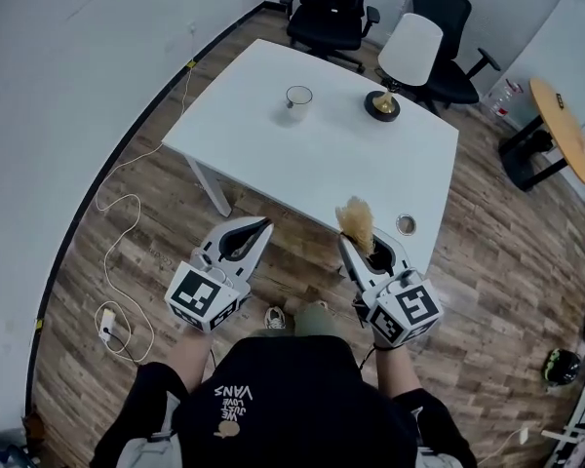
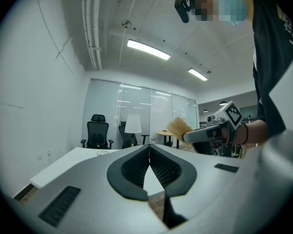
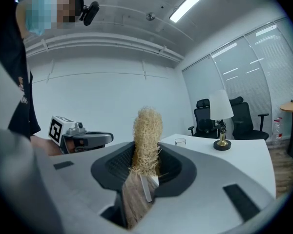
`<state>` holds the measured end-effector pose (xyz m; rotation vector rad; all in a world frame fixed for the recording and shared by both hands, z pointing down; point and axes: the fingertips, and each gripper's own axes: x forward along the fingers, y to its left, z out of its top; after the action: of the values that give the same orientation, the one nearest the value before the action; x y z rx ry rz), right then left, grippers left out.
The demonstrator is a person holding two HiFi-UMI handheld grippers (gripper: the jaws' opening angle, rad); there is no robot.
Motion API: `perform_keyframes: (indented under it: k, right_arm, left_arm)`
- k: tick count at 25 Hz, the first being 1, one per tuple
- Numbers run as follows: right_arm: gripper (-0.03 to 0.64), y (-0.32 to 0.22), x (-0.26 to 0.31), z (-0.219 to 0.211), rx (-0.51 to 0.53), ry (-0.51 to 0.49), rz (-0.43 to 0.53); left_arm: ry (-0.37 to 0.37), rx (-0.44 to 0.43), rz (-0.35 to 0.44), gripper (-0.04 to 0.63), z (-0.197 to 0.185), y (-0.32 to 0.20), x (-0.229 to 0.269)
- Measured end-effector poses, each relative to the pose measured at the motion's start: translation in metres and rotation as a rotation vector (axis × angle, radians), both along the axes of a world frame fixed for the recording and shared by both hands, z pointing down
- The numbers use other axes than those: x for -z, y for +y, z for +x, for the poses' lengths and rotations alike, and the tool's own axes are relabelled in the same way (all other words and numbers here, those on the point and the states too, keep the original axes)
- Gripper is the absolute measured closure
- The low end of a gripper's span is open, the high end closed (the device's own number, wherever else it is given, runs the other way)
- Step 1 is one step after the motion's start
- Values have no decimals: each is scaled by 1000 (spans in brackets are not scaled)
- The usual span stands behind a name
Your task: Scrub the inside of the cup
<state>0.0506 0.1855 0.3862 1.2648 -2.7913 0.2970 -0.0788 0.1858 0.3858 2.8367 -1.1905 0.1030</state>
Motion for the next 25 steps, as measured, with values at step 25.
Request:
perform_keyframes:
  k: [25]
  right_arm:
    - [502,-192,-9,34,153,-13,0]
  left_arm:
    - [1,145,-7,584,37,-189,-8]
